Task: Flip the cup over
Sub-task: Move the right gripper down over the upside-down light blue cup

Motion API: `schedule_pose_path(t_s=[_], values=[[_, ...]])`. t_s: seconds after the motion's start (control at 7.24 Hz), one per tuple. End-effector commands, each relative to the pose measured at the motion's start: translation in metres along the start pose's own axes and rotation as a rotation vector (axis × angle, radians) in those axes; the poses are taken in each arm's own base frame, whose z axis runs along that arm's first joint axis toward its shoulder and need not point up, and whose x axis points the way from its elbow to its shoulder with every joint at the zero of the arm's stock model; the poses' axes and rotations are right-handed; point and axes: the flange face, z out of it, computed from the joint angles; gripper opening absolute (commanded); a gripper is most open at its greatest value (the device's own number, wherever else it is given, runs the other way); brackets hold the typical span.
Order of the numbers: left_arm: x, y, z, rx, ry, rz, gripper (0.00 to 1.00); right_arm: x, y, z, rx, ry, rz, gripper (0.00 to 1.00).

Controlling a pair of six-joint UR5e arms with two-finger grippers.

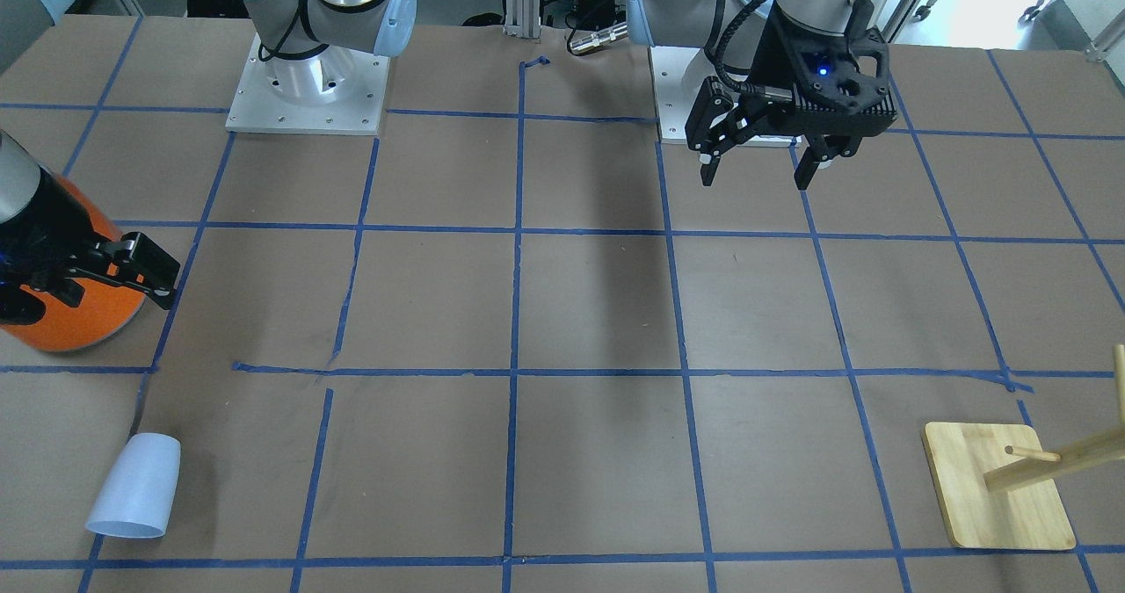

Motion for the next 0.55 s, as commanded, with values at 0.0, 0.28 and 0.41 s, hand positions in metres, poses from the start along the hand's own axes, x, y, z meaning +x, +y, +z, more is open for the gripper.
schedule_pose_path(t_s=[0.0,0.28,0.41], values=[[0.000,0.000,0.000,0.001,0.000,0.000,1.00,0.009,-0.022,0.034,-0.012,0.003,0.012,1.00],[0.000,0.000,0.000,0.000,0.000,0.000,1.00,0.021,-0.071,0.080,0.156,0.044,0.001,1.00],[0.000,0.000,0.000,0.000,0.000,0.000,1.00,0.024,-0.081,0.110,0.129,0.039,0.011,1.00]])
